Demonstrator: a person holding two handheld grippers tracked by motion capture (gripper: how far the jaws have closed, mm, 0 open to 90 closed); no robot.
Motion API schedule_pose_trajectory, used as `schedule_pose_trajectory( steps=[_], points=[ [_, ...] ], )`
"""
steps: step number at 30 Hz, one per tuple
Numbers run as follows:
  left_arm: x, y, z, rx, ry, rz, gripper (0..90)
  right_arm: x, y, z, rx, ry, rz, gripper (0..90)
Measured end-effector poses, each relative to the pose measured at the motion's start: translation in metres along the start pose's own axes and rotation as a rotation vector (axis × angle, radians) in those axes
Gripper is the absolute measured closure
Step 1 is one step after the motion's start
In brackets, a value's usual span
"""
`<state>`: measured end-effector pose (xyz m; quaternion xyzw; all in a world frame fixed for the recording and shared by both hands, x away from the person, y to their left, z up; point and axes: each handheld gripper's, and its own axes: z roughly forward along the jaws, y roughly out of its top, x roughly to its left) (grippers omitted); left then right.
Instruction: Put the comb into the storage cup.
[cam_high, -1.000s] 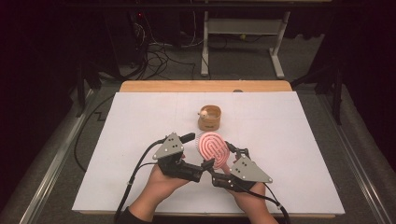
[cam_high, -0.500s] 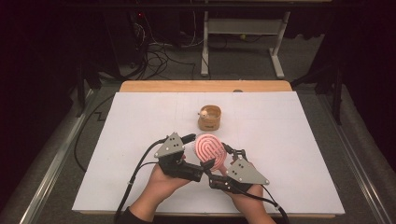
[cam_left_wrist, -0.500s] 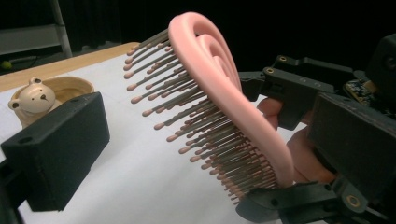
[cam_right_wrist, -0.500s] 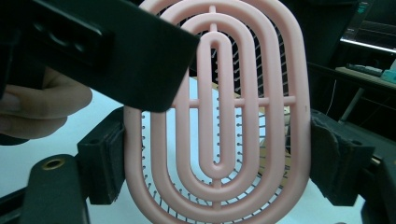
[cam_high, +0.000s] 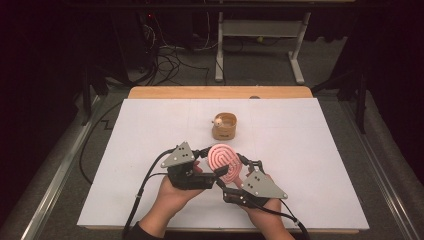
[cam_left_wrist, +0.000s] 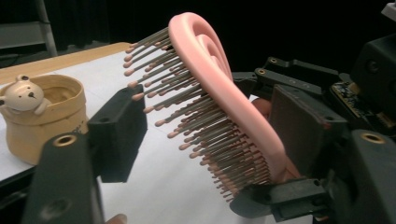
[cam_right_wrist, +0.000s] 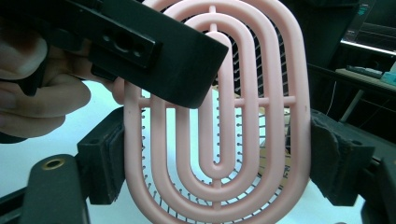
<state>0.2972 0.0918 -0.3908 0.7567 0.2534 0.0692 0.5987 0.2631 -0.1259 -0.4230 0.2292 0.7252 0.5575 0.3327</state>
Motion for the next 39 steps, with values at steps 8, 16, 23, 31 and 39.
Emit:
schedule_pose_trajectory(
  steps=[8,16,23,31,39],
  points=[
    [0.0006,0.0,0.0001,0.005,-0.021,-0.012,38.7,-0.0001,-0.0001,-0.0001,0.002,-0.006,-0.007,19.8],
    [0.0007,0.0001,0.0003,0.012,-0.028,-0.02,44.2,0.0009,-0.0006,0.0008,0.007,-0.016,-0.018,19.8],
    [-0.0003,0.0007,0.0001,0.01,-0.025,-0.029,45.6,0.0014,-0.0004,0.0003,0.004,-0.022,-0.032,19.8],
    [-0.0011,0.0015,0.0008,0.011,-0.03,-0.034,47.8,0.0013,-0.0003,0.0001,0.001,-0.035,-0.043,19.8],
    [-0.0058,0.0014,0.0011,-0.008,-0.008,-0.027,49.7,0.001,0.0003,-0.0005,-0.001,-0.048,-0.054,19.7]
  ],
)
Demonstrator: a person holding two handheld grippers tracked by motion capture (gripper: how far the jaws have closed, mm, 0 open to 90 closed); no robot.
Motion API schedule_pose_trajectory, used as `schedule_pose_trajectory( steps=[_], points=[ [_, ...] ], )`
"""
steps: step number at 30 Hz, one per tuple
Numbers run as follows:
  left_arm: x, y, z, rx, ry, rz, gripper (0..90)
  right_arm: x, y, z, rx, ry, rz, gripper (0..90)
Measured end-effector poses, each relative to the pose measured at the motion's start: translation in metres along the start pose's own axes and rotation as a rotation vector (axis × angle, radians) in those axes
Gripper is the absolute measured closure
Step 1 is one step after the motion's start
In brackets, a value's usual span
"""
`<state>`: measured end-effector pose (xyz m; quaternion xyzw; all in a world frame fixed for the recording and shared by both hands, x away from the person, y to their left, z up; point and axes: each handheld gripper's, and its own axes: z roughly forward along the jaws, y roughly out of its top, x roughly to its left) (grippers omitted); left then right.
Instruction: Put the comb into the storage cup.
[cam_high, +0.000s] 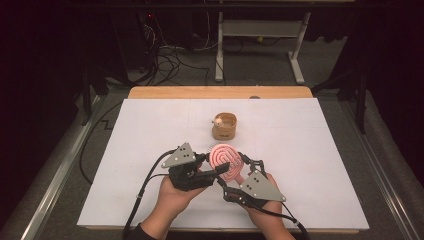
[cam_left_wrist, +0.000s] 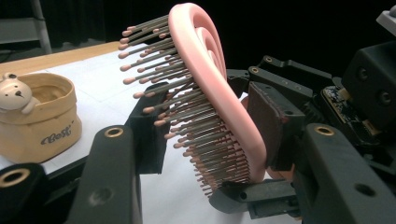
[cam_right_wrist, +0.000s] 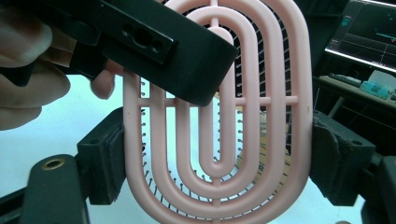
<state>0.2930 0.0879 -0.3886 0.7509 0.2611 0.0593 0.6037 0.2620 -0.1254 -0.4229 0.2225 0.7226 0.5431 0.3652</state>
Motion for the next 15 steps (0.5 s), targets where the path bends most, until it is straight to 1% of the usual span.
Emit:
schedule_pose_trajectory(
  steps=[6,9,12,15],
  points=[
    [-0.0037,0.0022,-0.0008,-0.008,0.01,-0.039,52.8,-0.0004,0.0021,-0.0011,-0.007,-0.011,-0.011,19.7],
    [-0.0059,0.0034,-0.0013,-0.013,0.016,-0.046,54.0,-0.0006,0.0033,-0.0016,-0.013,-0.019,-0.018,19.7],
    [-0.0077,0.004,-0.0016,-0.019,0.019,-0.047,55.2,-0.0001,0.0044,-0.0021,-0.012,-0.025,-0.021,19.7],
    [-0.0108,0.0043,-0.0025,-0.028,0.032,-0.017,56.2,0.0011,0.0048,-0.0021,-0.017,-0.035,-0.022,19.7]
  ],
)
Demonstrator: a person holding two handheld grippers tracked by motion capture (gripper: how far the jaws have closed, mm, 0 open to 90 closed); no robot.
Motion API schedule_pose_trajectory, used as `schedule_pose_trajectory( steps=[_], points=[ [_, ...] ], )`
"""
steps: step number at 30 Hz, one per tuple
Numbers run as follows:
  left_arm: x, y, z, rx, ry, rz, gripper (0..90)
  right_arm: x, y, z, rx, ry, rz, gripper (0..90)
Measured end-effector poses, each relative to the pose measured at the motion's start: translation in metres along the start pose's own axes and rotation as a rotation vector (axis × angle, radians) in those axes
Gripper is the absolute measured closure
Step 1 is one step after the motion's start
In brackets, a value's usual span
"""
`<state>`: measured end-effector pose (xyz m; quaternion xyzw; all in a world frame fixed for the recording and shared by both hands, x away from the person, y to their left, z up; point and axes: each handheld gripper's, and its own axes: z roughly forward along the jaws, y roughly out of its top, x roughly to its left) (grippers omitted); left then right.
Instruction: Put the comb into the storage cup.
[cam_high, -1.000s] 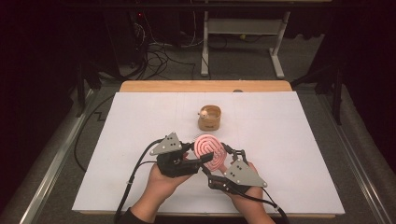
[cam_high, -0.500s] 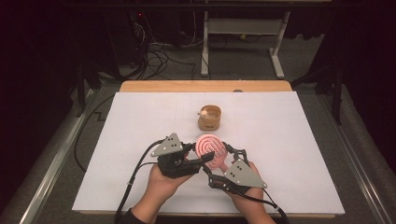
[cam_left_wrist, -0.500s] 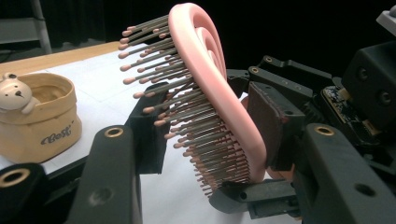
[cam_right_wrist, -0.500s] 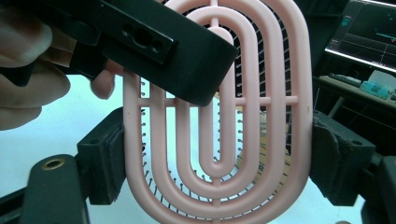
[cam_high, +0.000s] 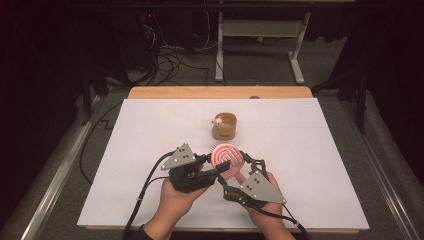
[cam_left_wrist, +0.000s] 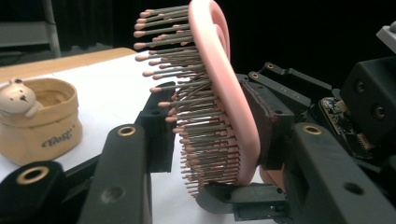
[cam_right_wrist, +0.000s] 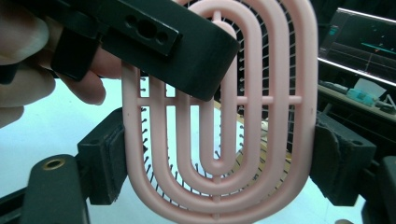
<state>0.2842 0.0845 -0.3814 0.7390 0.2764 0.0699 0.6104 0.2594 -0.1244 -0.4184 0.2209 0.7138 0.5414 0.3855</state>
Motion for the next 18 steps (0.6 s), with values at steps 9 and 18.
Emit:
schedule_pose_trajectory(
  steps=[9,18],
  points=[
    [-0.003,0.0002,0.0001,-0.004,0.016,0.015,59.0,0.0023,0.0008,0.0009,0.006,-0.03,-0.021,19.5],
    [-0.006,0.001,-0.0007,-0.011,0.027,0.032,61.3,0.0043,0.0027,0.0006,0.007,-0.054,-0.034,19.4]
  ],
)
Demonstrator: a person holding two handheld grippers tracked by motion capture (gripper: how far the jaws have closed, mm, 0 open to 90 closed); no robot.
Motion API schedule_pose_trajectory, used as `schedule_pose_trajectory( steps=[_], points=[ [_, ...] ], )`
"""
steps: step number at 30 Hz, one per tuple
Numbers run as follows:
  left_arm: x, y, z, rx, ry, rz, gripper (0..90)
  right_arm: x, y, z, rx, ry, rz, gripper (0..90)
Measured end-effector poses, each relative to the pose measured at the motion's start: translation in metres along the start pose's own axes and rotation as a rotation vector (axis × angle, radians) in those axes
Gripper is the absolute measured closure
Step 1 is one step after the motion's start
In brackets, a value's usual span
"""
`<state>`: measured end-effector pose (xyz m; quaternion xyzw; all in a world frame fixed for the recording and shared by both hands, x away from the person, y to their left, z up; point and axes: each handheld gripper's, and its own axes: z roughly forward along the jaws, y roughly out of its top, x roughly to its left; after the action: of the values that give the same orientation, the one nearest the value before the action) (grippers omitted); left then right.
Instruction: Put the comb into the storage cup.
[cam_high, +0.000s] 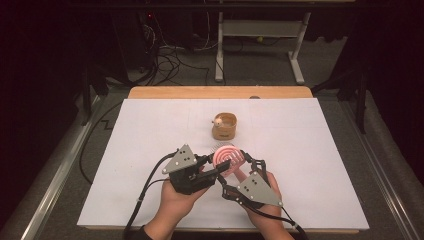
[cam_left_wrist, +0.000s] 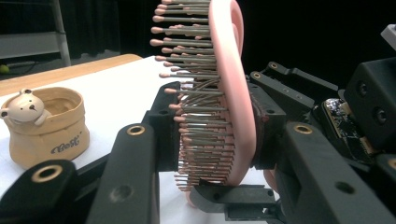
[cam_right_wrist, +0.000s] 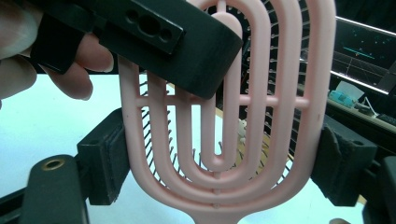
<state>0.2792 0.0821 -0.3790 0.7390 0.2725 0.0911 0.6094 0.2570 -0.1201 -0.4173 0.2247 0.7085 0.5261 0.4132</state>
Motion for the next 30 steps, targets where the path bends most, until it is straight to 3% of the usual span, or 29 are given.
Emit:
schedule_pose_trajectory(
  steps=[19,30],
  points=[
    [0.001,-0.001,0.0008,-0.002,0.003,0.01,62.8,-0.0022,-0.0007,0.0021,0.015,0.031,0.026,19.4],
    [0.0025,-0.0012,-0.0001,-0.006,0.01,0.011,63.0,-0.0013,-0.0011,0.005,0.033,0.045,0.042,15.0]
  ],
)
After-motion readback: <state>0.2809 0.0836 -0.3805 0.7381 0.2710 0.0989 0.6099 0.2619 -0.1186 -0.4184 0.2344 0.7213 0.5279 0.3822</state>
